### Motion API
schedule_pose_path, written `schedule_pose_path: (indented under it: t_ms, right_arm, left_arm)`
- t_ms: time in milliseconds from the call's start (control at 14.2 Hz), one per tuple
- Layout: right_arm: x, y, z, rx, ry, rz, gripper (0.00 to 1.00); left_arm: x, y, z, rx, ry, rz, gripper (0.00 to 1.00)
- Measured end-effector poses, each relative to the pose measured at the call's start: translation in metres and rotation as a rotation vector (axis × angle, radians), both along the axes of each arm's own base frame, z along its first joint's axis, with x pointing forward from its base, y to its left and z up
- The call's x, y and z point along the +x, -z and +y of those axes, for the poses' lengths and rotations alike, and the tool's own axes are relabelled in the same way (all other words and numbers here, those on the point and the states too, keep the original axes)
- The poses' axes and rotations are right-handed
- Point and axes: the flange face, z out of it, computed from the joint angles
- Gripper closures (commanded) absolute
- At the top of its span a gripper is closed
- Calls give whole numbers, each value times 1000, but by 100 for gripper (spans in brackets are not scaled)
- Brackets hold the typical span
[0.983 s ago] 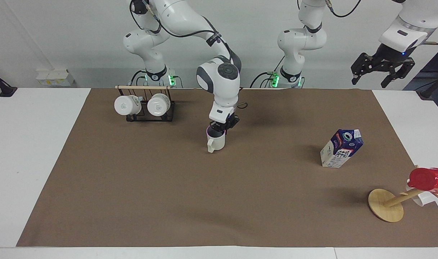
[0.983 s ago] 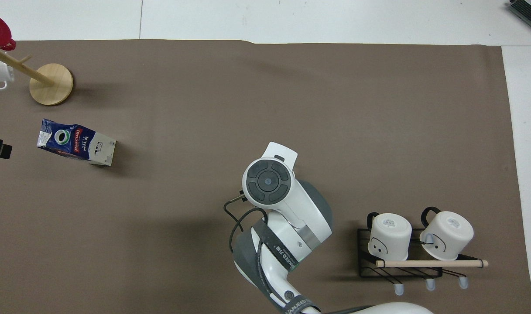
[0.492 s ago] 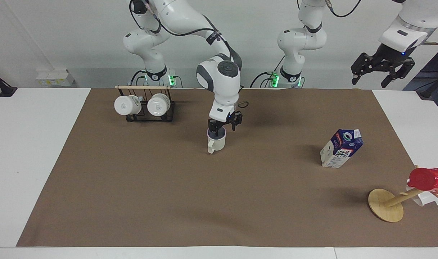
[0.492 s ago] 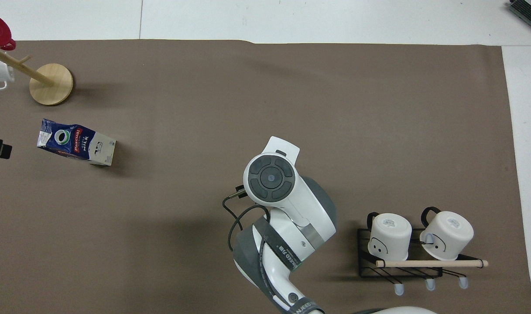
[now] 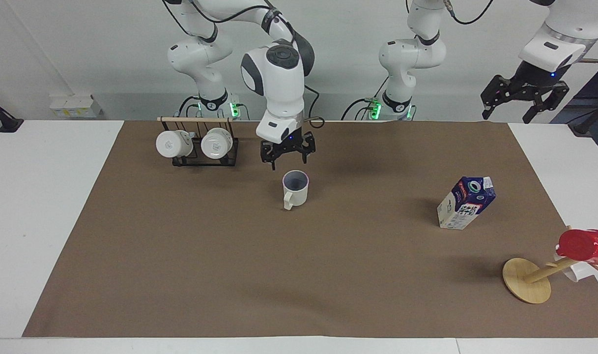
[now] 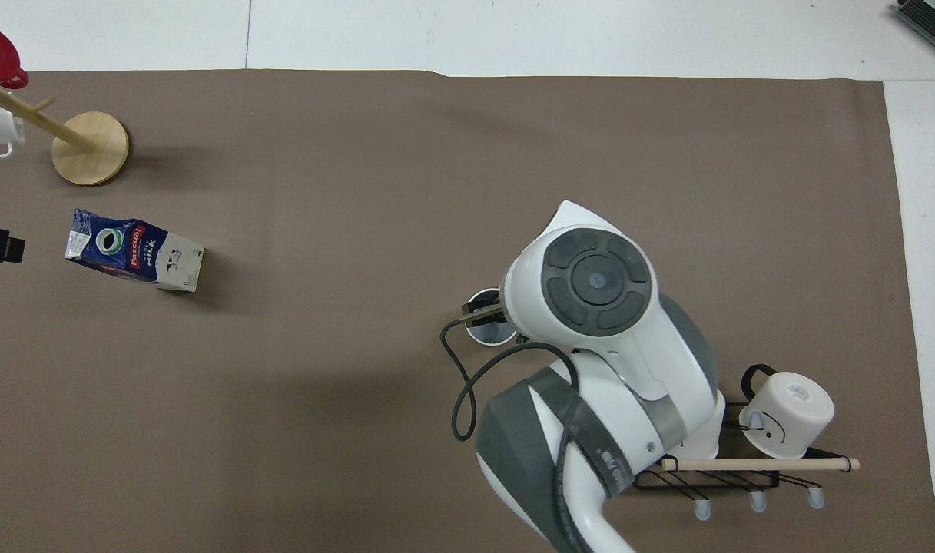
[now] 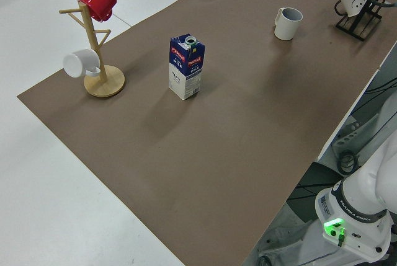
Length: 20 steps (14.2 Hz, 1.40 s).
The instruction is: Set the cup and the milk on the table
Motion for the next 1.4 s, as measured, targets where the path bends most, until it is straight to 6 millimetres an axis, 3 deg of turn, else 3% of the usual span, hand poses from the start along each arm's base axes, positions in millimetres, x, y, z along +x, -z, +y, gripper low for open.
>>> schedule_pose_path:
  t_ms: [211, 492, 1054, 1405]
  right_arm:
    - [8, -42, -52, 19, 82, -25, 0]
    - [15, -82, -143, 21, 208, -28, 0]
    - [16, -82, -263, -22, 316, 88, 0]
    - [14, -87, -331, -20, 316, 92, 0]
  left_arm:
    - [13, 26, 3, 0, -7, -26, 0]
    - [31, 94, 5, 0, -13, -50, 0]
    - [52, 178, 19, 5, -10, -36, 0]
    - [57, 206, 15, 4, -2, -26, 0]
